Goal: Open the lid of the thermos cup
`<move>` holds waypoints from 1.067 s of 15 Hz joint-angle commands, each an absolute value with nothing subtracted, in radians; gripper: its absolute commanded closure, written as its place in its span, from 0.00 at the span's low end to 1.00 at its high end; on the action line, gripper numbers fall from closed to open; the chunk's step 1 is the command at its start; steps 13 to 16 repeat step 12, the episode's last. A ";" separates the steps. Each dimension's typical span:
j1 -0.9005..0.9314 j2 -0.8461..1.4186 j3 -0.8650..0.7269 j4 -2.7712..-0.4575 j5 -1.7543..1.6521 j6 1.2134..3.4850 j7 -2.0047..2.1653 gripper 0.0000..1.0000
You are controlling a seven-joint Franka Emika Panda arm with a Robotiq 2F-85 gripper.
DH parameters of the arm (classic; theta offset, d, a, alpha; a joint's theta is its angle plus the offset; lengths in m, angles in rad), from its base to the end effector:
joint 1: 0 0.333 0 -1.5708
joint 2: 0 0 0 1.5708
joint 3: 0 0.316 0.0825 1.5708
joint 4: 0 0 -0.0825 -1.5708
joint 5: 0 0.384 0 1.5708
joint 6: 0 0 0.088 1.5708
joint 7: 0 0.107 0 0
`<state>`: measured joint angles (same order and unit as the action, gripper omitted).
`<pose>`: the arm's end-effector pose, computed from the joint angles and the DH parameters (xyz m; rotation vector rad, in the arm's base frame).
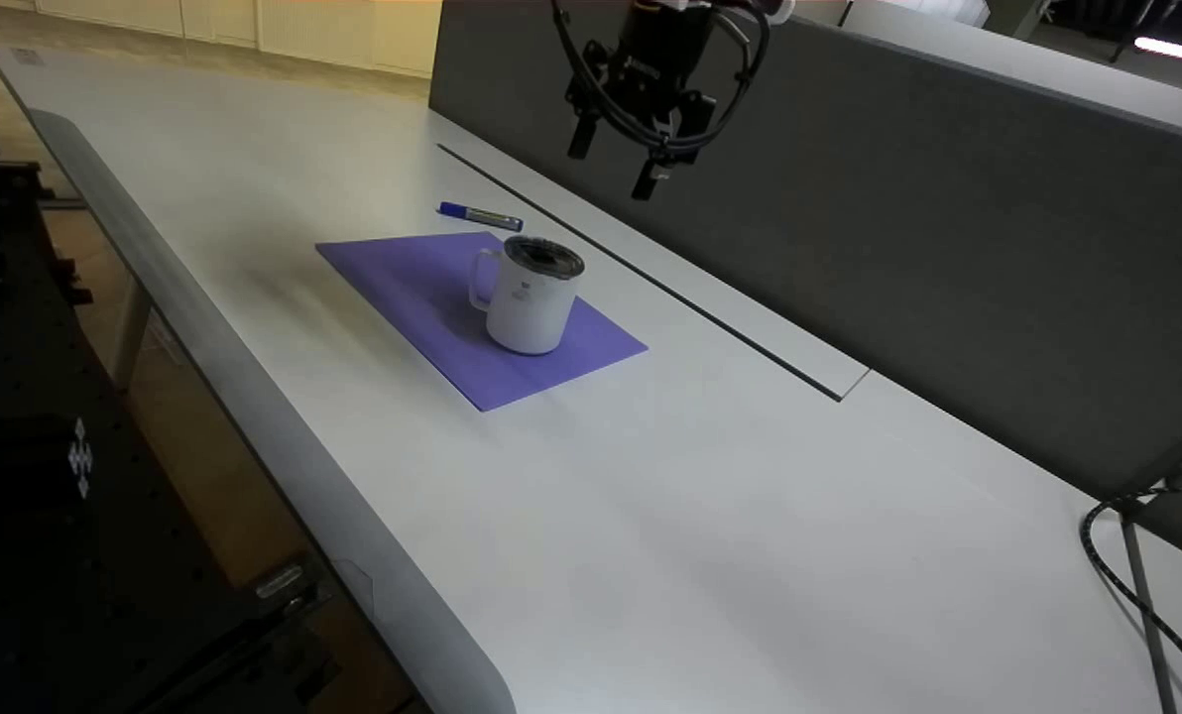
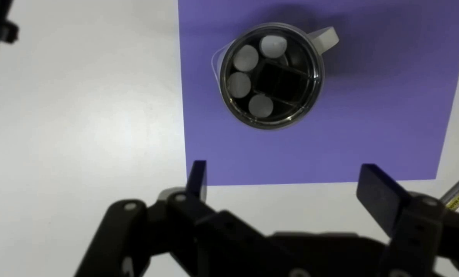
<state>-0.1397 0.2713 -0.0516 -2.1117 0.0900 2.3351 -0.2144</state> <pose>0.5610 -0.1068 0.2825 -3.0824 0.0604 0.0558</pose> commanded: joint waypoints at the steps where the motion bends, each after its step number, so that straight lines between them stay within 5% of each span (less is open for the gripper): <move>1: -0.139 0.260 -0.056 -2.107 0.087 2.302 -0.209 0.00; 16: -0.138 0.271 -0.053 -2.110 0.090 2.319 -0.214 0.00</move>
